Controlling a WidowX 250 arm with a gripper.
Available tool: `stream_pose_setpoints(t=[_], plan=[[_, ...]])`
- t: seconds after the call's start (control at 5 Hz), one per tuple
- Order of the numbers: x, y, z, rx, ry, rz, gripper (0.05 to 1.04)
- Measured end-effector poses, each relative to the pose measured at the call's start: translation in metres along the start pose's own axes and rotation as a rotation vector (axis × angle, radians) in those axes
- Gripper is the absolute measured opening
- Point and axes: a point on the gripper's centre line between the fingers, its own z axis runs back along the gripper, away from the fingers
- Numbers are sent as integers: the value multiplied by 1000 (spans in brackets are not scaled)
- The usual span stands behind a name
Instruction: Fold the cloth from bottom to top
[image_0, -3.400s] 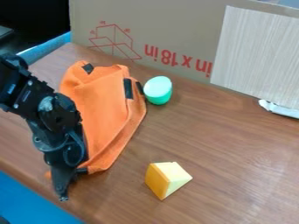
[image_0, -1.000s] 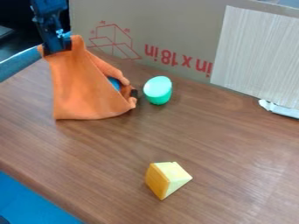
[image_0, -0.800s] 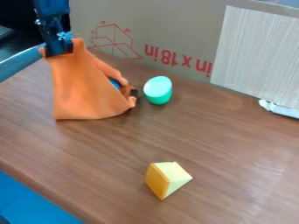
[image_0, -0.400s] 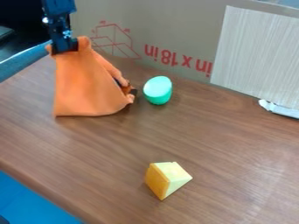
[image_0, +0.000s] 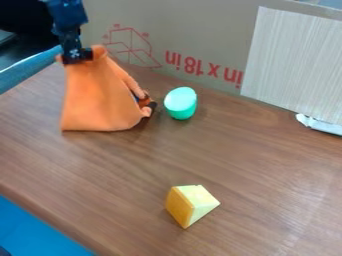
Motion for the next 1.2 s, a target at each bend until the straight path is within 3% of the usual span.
stream_pose_setpoints(t=[0.2,0.4,0.6,0.8,1.0,1.2], plan=[[-2,6,0,39,-15,-42,110],[-4,12,-8,36,-11,-73,291],[-4,17,-11,58,-30,-109,572],[-10,25,-22,39,-17,-114,865],[-12,38,-31,36,-22,-120,1006],[-19,57,-33,54,-58,-100,1001]])
